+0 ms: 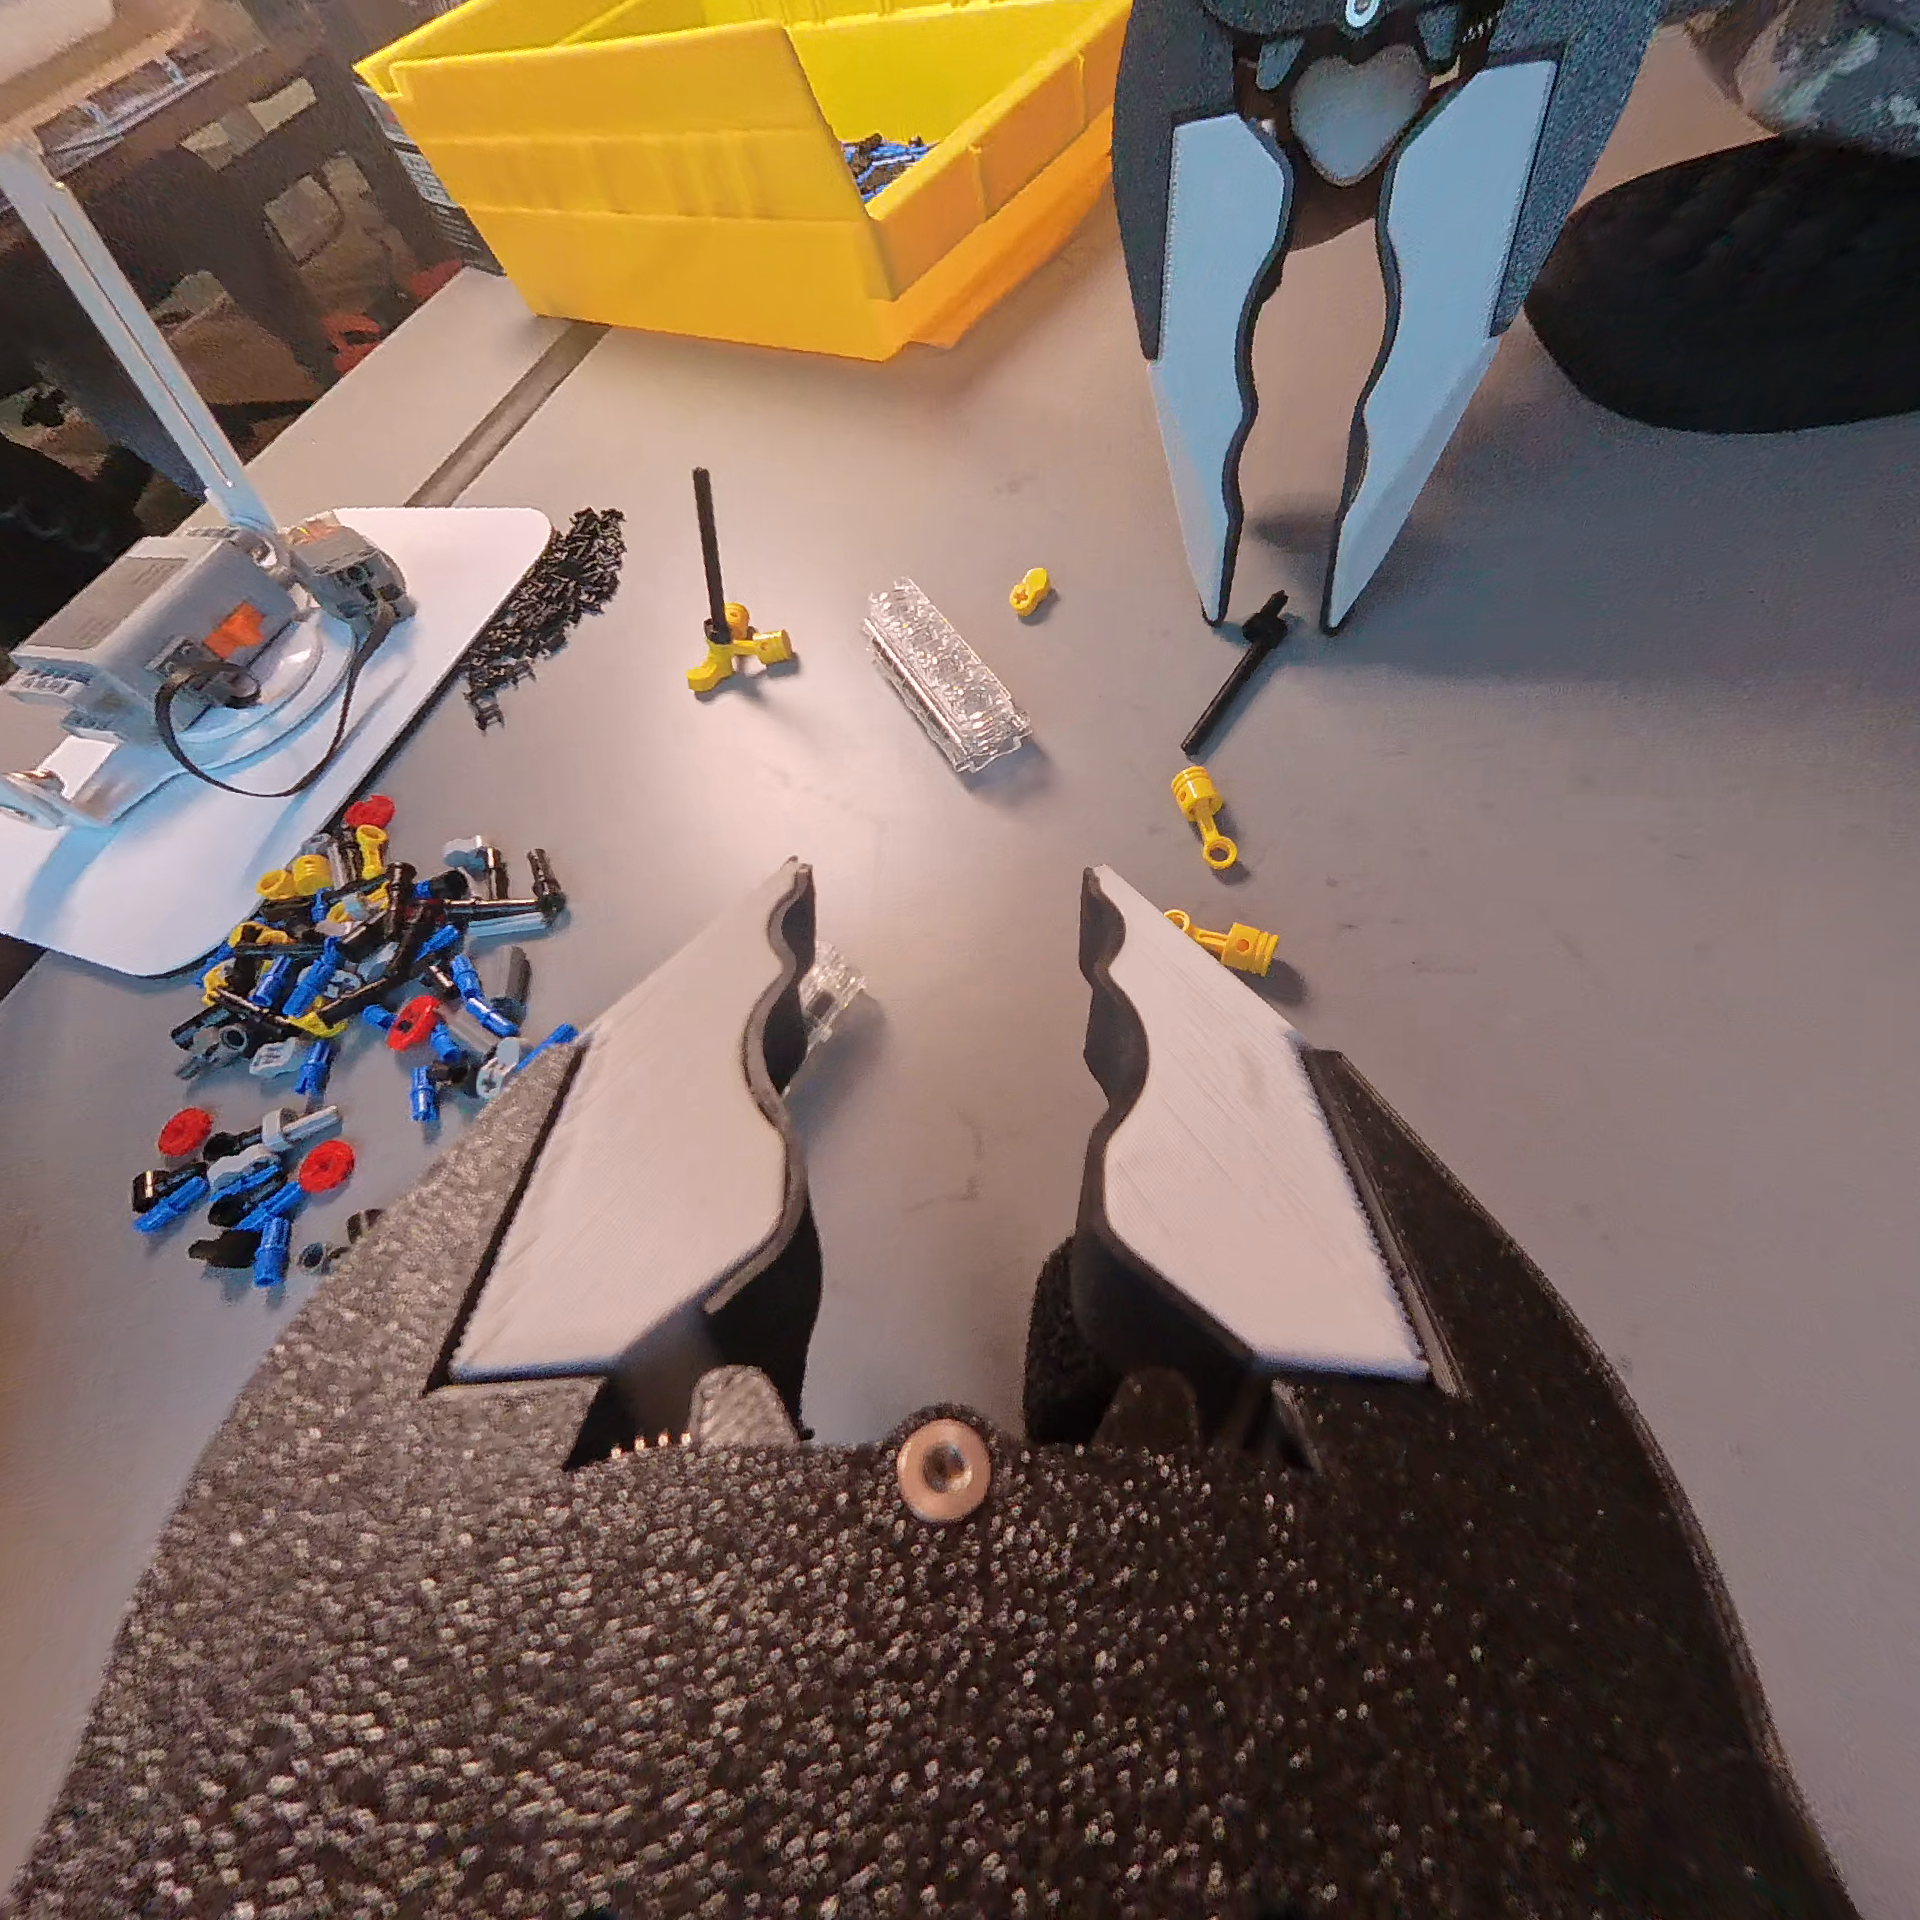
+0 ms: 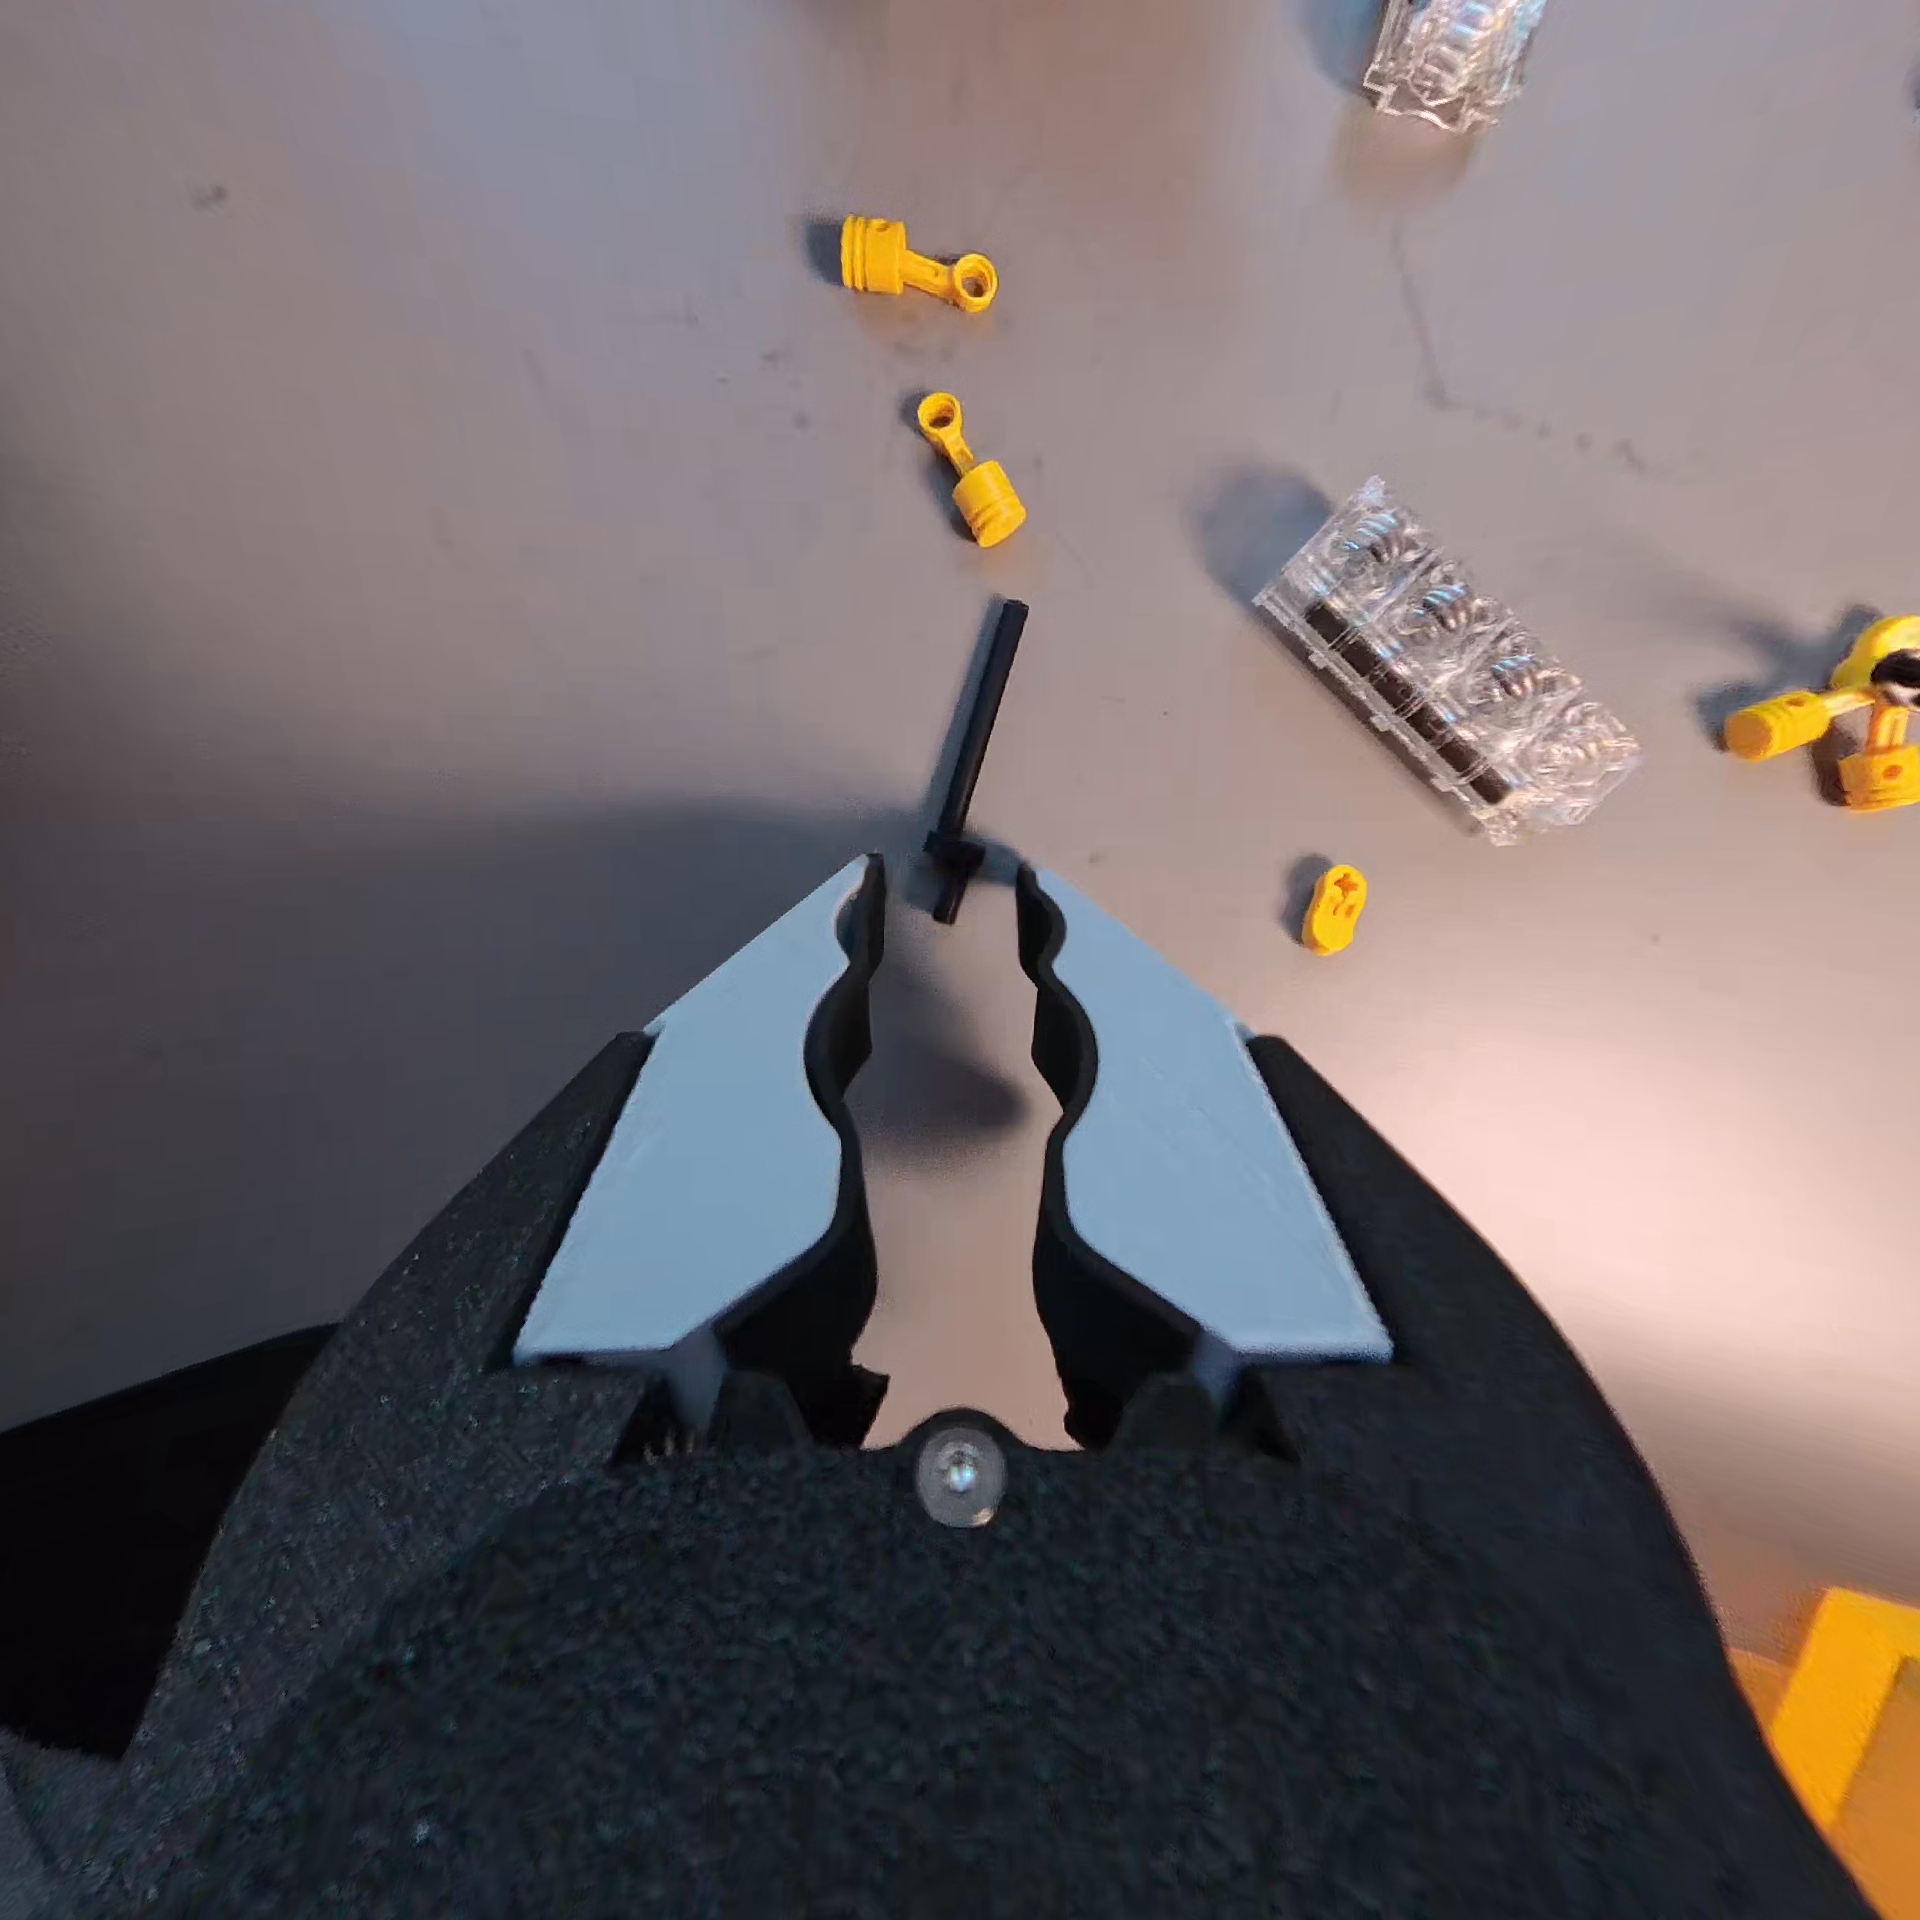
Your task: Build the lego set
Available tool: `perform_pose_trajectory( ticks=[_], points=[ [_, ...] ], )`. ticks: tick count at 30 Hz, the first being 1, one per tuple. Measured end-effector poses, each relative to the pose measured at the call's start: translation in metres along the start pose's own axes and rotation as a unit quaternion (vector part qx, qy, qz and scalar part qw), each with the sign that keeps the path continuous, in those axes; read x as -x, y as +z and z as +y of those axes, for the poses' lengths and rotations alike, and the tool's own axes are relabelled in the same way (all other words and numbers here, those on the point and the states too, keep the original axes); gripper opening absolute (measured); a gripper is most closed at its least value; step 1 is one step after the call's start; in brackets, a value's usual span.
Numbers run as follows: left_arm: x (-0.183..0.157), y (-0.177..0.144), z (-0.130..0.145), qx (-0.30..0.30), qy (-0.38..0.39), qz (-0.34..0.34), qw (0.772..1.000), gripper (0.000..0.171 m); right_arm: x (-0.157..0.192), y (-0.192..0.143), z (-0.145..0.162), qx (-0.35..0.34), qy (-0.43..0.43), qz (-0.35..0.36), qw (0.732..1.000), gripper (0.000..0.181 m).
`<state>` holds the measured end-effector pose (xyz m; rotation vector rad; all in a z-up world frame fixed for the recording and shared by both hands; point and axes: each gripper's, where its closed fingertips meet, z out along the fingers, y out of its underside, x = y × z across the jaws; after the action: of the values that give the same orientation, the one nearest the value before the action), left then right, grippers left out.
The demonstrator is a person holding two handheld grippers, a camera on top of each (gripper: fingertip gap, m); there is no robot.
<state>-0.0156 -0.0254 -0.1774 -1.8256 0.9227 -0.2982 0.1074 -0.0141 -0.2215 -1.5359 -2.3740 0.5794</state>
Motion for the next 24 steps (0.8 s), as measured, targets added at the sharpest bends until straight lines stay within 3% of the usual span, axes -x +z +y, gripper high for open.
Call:
perform_pose_trajectory(
  ticks=[3,7,11,14,19,22,24],
  points=[
    [-0.004,0.004,0.0,0.003,0.003,0.006,1.0,0.05,-0.001,0.002,-0.005,-0.029,0.008,0.005,1.0,0.011],
    [-0.012,0.007,-0.005,-0.001,0.01,0.016,1.0,0.048,-0.006,-0.001,-0.009,-0.05,0.007,0.016,0.999,0.01],
    [-0.03,0.006,-0.027,-0.031,0.041,0.023,0.998,0.044,-0.022,-0.021,-0.044,-0.142,0.04,0.056,0.988,0.01],
    [-0.042,0.008,-0.034,-0.023,0.123,0.001,0.992,0.032,-0.009,-0.012,-0.062,-0.162,0.056,0.017,0.985,0.01],
    [-0.048,0.012,-0.017,0.027,0.197,-0.011,0.98,0.017,0.01,-0.001,-0.084,-0.19,0.071,-0.038,0.979,0.009],
    [-0.048,0.011,-0.016,0.023,0.187,-0.003,0.982,0.005,0.004,-0.015,-0.096,-0.237,0.097,-0.039,0.966,0.007],
    [-0.046,0.008,-0.029,-0.016,0.136,0.003,0.991,0.005,0.002,-0.038,-0.113,-0.318,0.099,-0.049,0.942,0.0]
  ],
)
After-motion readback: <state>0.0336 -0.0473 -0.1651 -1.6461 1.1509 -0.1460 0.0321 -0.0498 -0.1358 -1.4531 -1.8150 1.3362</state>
